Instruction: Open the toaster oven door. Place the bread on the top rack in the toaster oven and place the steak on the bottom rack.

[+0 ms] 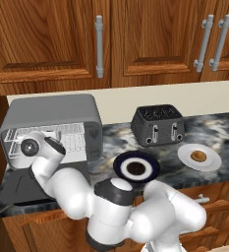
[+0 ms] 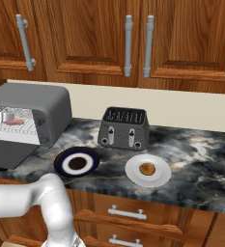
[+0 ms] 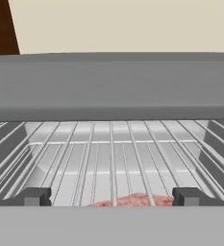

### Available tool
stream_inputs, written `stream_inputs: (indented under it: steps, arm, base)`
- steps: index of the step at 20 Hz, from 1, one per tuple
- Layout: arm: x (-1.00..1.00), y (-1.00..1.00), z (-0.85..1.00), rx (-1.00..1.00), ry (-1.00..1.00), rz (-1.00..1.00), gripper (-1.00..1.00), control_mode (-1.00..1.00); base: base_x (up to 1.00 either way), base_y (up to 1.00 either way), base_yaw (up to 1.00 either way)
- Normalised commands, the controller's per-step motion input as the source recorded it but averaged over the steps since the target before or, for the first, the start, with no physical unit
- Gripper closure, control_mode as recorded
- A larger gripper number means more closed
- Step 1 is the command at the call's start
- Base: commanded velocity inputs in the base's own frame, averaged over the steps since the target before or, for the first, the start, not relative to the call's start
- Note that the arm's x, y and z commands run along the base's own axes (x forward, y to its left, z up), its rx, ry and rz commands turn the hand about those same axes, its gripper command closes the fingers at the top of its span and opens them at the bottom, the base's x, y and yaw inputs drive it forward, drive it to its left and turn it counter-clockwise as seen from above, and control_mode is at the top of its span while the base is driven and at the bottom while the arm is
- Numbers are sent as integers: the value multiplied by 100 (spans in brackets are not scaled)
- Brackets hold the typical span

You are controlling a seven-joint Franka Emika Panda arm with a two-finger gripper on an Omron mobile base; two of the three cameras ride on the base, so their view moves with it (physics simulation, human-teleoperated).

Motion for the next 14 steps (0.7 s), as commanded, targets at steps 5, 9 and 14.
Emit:
stream_inputs:
  steps: [5, 9, 14]
  arm:
    - [14, 0, -16, 0, 0, 0, -100, -100]
    - [20, 0, -7, 0, 0, 0, -100, -100]
    - [23, 0, -31, 0, 0, 0, -100, -100]
  base:
    - [0, 0, 0]
    - [0, 0, 0]
    - [0, 0, 0]
